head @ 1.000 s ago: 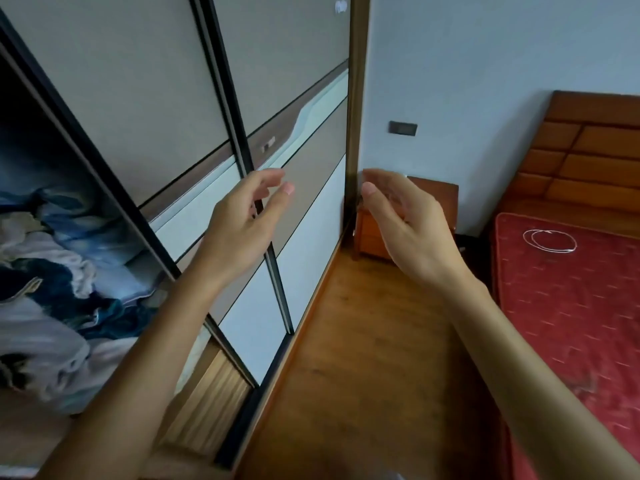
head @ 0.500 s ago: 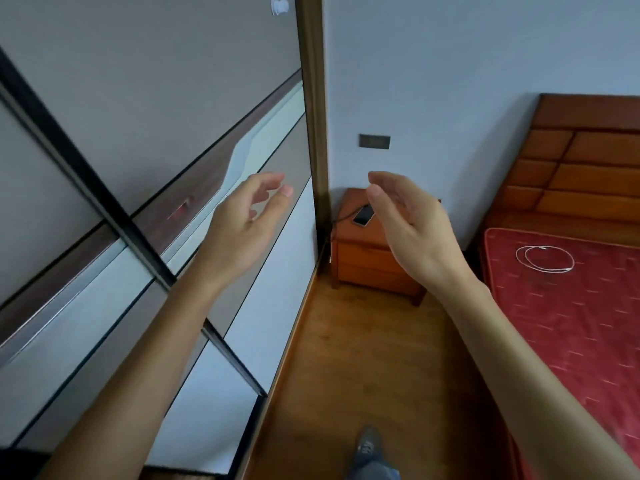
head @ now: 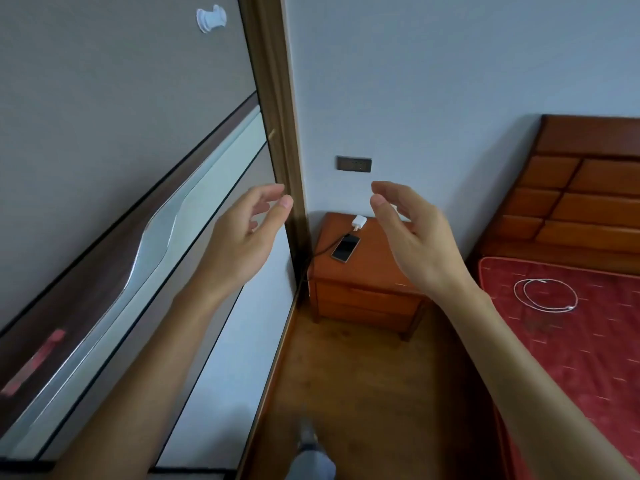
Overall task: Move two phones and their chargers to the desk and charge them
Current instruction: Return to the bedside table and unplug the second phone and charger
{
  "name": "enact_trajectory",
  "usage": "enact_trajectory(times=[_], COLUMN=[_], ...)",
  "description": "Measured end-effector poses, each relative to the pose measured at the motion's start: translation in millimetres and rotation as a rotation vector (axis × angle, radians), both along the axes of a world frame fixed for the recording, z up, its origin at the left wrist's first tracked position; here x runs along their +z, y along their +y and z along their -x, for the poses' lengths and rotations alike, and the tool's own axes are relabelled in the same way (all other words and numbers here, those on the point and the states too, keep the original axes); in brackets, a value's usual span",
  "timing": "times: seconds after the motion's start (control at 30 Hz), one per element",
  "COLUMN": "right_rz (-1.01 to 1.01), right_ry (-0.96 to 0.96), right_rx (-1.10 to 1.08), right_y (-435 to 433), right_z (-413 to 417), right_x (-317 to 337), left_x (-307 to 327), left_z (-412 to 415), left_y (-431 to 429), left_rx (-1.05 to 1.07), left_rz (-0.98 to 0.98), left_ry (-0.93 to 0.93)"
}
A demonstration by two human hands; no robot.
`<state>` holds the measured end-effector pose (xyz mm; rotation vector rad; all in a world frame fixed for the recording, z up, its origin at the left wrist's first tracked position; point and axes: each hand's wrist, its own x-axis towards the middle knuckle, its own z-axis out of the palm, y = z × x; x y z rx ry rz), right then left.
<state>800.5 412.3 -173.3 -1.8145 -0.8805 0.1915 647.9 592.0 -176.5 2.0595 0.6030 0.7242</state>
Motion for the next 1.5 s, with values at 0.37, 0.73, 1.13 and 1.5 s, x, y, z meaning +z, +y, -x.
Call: enact_trajectory(times=[0.37,0.73,1.13,1.5], right_rz=[0.037,0.109,0.271,0.497], right_ry=[0.008,0.088,0.289,0.493], right_rx=[-0.088,-0.139,-0.157,-0.121], right_y=[130,227,276,312], right_z=[-147,-253,-369,-428], right_x=[-22,-63,-179,-309], left_x=[-23,-68,-171,-312], left_z=[-162,-276,-393,-459], left_y=[134,227,267,268], left_rx=[-0.11,-0.13,-0.09,0.011], left_rz=[0.041,0.222,0.444,0.592], left_ry=[0.025,0.135,0.289,0.552])
